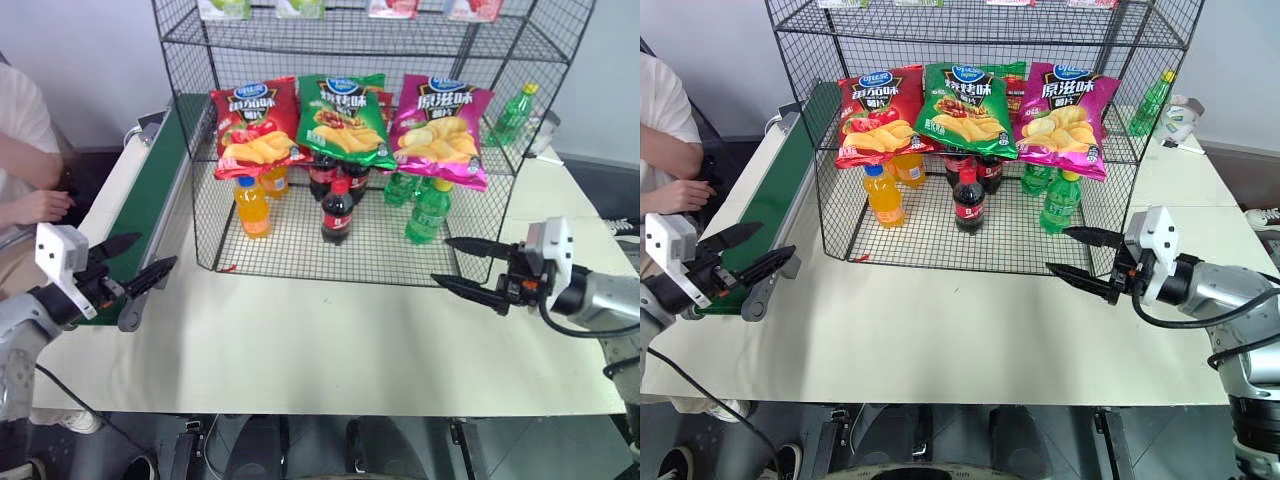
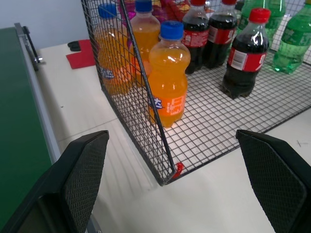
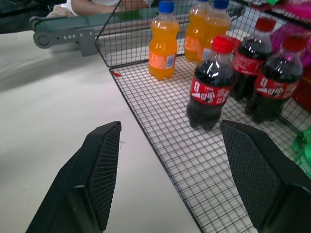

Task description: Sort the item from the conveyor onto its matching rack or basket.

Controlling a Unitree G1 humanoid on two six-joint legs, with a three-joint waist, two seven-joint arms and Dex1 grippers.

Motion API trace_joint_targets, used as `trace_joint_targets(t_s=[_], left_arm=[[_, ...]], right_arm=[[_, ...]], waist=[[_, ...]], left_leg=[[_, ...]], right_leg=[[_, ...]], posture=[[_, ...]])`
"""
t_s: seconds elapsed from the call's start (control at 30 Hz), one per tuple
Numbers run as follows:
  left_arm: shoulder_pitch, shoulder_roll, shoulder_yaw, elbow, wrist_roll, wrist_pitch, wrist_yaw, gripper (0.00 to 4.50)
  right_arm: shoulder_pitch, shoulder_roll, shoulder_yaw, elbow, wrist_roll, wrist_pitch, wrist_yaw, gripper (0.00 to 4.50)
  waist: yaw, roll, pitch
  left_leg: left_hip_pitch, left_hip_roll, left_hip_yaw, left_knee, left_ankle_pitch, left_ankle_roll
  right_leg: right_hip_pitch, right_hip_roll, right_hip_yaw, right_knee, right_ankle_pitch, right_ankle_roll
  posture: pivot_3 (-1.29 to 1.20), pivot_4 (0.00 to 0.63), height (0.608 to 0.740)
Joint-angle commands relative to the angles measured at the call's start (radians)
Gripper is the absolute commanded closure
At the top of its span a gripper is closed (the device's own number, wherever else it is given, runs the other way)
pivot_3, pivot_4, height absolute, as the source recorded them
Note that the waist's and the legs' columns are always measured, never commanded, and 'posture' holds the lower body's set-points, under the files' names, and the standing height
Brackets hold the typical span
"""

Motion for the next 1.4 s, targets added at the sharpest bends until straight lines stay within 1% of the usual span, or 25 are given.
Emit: trace_joint_targets(t_s=[0.03,0.17,0.3,0.5,0.83,0.9,1.13,1.4], left_arm=[[-0.016,0.017,0.002,0.003,0.037,-0.051,-0.006,0.00],[-0.019,0.016,0.003,0.001,0.030,-0.058,-0.023,0.00],[-0.009,0.020,-0.001,0.006,0.056,-0.053,-0.005,0.00],[-0.002,0.010,0.004,-0.002,0.050,-0.049,-0.005,0.00],[-0.029,0.017,0.007,0.086,0.065,-0.141,-0.073,0.00],[-0.024,0.018,0.004,0.084,0.071,-0.156,-0.081,0.00],[-0.007,0.016,-0.007,0.073,0.074,-0.166,-0.091,0.00],[-0.005,0.013,-0.004,0.073,0.070,-0.174,-0.103,0.00]], right_arm=[[0.010,0.006,-0.014,-0.002,-0.007,-0.037,0.008,1.14],[0.013,0.013,-0.012,0.017,-0.019,-0.059,0.020,1.14],[0.015,0.010,-0.009,0.037,-0.028,-0.075,0.037,1.14],[0.022,0.009,-0.011,0.027,-0.028,-0.073,0.036,1.14],[0.026,0.009,-0.010,0.037,-0.042,-0.088,0.036,1.14],[0.027,0.009,-0.011,0.042,-0.060,-0.106,0.030,1.14],[0.015,0.009,-0.007,0.055,-0.051,-0.089,0.036,1.14],[0.030,0.014,-0.013,0.099,-0.068,-0.141,0.058,1.14]], waist=[[0.000,0.000,0.000],[-0.002,0.000,0.000],[-0.002,0.000,0.000],[-0.001,0.000,0.000],[-0.001,0.000,0.000],[-0.001,0.000,0.000],[-0.001,0.000,0.000],[-0.001,0.000,0.000]], left_leg=[[0.000,0.000,0.000,0.000,0.000,0.000],[0.000,0.000,0.000,0.001,0.000,0.000],[0.001,0.000,0.000,0.001,0.000,0.000],[0.001,0.000,0.000,0.001,0.000,0.000],[0.001,0.000,0.000,0.001,0.000,0.000],[0.001,0.000,0.000,0.001,0.000,0.000],[0.001,0.000,0.000,0.001,0.000,0.000],[0.001,0.000,0.000,0.001,0.000,0.000]], right_leg=[[0.000,0.000,0.000,0.000,0.000,0.000],[0.000,0.000,0.000,0.001,0.000,0.000],[0.000,0.000,0.000,0.001,0.000,0.000],[0.000,0.001,0.000,0.001,0.000,0.000],[0.000,0.001,0.000,0.001,0.000,0.000],[0.000,0.001,0.000,0.001,0.000,0.000],[0.000,0.001,0.000,0.002,0.000,0.000],[0.000,0.001,0.000,0.002,0.000,0.000]], posture=[[0.00,0.150,0.739],[0.00,0.150,0.739],[0.00,0.150,0.739],[0.00,0.150,0.739],[0.00,0.150,0.739],[0.00,0.150,0.739],[0.00,0.150,0.739],[0.00,0.150,0.739]])
